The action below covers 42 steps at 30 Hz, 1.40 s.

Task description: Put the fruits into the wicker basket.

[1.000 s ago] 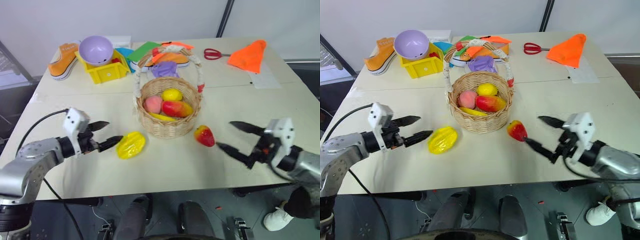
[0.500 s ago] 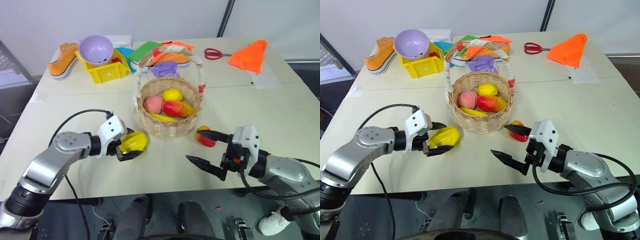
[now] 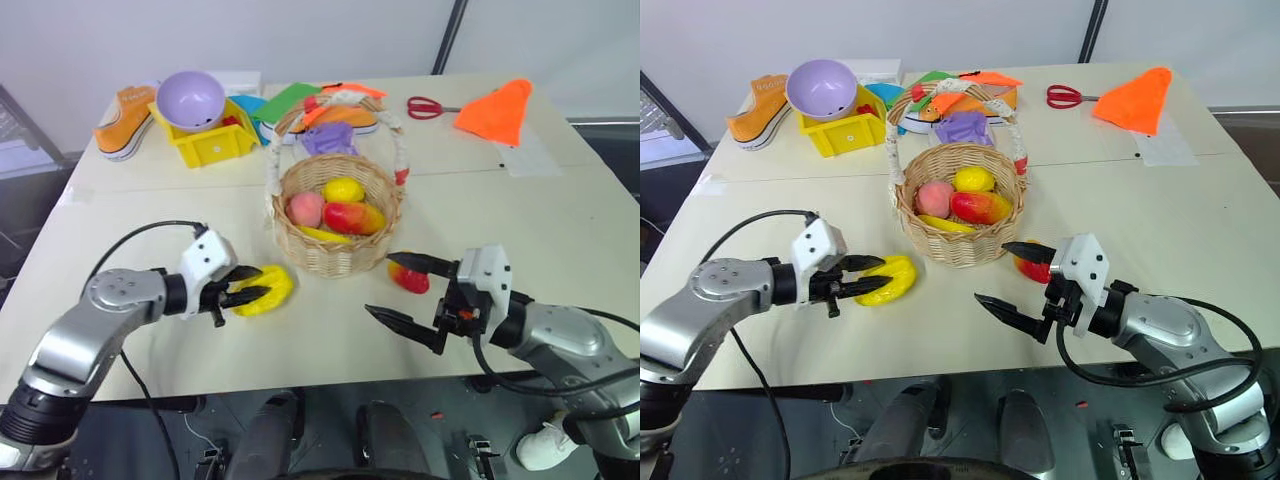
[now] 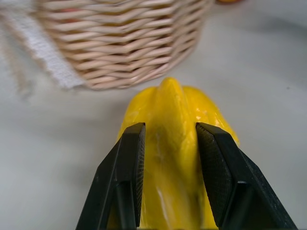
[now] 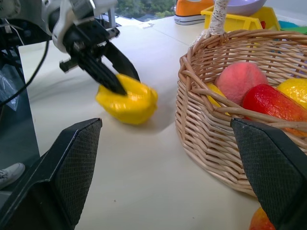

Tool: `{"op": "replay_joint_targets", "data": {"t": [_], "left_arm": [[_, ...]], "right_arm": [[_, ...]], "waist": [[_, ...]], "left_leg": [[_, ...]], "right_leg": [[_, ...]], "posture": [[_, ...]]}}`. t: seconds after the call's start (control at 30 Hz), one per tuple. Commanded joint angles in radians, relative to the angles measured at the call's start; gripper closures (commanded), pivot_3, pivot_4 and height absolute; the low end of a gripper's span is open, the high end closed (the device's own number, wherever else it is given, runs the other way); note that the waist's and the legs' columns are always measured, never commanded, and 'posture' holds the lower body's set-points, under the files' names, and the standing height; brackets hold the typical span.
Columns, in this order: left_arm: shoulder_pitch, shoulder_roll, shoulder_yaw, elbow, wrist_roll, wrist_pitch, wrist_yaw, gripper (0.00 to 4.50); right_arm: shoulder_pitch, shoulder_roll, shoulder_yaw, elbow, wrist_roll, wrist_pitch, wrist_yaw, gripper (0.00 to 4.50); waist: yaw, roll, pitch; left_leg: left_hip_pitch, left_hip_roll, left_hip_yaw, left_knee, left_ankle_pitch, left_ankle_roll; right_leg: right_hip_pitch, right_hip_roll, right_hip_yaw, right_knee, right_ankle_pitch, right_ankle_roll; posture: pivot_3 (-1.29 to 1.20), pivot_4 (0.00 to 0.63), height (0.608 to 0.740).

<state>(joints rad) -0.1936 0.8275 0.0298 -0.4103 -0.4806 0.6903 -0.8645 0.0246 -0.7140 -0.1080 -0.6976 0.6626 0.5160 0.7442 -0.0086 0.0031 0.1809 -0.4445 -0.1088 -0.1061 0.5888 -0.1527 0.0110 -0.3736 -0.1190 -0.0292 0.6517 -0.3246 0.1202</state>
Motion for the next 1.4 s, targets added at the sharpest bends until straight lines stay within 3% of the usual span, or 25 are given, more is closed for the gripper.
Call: {"op": "replay_joint_targets", "data": {"t": [0.03, 0.13, 0.43, 0.53, 0.67, 1.1, 1.23, 1.4], "left_arm": [[-0.028, 0.007, 0.152, -0.003, -0.124, 0.06, -0.008, 2.71], [-0.062, 0.026, 0.261, 0.019, -0.229, 0.123, -0.026, 2.71], [-0.069, 0.081, 0.239, 0.021, -0.23, 0.15, -0.041, 2.71], [-0.028, 0.098, 0.229, -0.006, -0.263, 0.177, -0.071, 1.9], [0.0, 0.069, 0.209, -0.006, -0.284, 0.214, -0.041, 0.05], [-0.053, -0.04, -0.026, 0.114, -0.134, 0.165, 0.013, 0.05], [-0.076, -0.084, -0.035, 0.136, -0.139, 0.165, 0.014, 0.05], [-0.07, -0.072, -0.022, 0.134, -0.138, 0.163, -0.003, 2.33]], "right_arm": [[-0.018, 0.0, -0.009, -0.004, -0.009, -0.024, 0.006, 0.0], [-0.03, -0.007, -0.033, 0.01, -0.007, -0.025, 0.011, 0.0], [-0.034, 0.001, -0.031, 0.025, -0.029, -0.036, 0.017, 0.0], [-0.029, 0.005, -0.025, 0.024, -0.035, -0.044, 0.016, 0.0], [-0.033, 0.015, -0.012, 0.02, -0.038, -0.046, 0.008, 0.0], [-0.06, 0.041, 0.018, 0.017, -0.055, -0.039, -0.001, 0.0], [-0.06, 0.044, 0.02, 0.012, -0.057, -0.038, -0.011, 0.0], [-0.06, 0.041, 0.018, 0.009, -0.057, -0.037, -0.017, 0.0]], "waist": [[0.001, -0.001, 0.0], [0.002, -0.001, 0.001], [0.001, -0.001, 0.001], [-0.001, -0.001, 0.001], [0.0, -0.001, 0.001], [0.004, -0.001, 0.001], [0.004, -0.001, 0.001], [0.001, -0.001, 0.001]], "left_leg": [[0.0, 0.0, 0.0, 0.0, 0.0, 0.0], [-0.001, 0.0, 0.0, 0.0, 0.0, 0.0], [0.0, 0.0, 0.0, 0.0, 0.001, 0.002], [0.0, 0.0, 0.0, 0.0, 0.001, 0.001], [0.0, 0.0, 0.0, 0.0, 0.001, 0.001], [0.0, -0.001, 0.0, 0.0, 0.0, 0.0], [0.0, -0.001, 0.0, 0.0, 0.001, 0.001], [0.0, 0.0, 0.0, 0.0, 0.001, 0.002]], "right_leg": [[0.0, 0.0, 0.0, 0.0, 0.0, 0.0], [0.0, 0.0, 0.0, 0.0, 0.0, 0.0], [0.0, 0.0, 0.0, 0.0, 0.0, 0.0], [0.0, 0.0, 0.0, 0.0, 0.0, 0.0], [0.0, 0.0, 0.0, 0.0, 0.0, 0.0], [0.0, 0.0, 0.0, 0.0, 0.0, 0.0], [0.0, 0.0, 0.0, 0.0, 0.0, 0.0], [0.0, 0.0, 0.0, 0.0, 0.001, 0.0]], "posture": [[0.0, 0.15, 0.74], [0.0, 0.15, 0.74], [0.0, 0.15, 0.74], [0.0, 0.15, 0.74], [0.0, 0.15, 0.74], [0.0, 0.15, 0.74], [0.0, 0.15, 0.74], [0.0, 0.15, 0.74]]}}
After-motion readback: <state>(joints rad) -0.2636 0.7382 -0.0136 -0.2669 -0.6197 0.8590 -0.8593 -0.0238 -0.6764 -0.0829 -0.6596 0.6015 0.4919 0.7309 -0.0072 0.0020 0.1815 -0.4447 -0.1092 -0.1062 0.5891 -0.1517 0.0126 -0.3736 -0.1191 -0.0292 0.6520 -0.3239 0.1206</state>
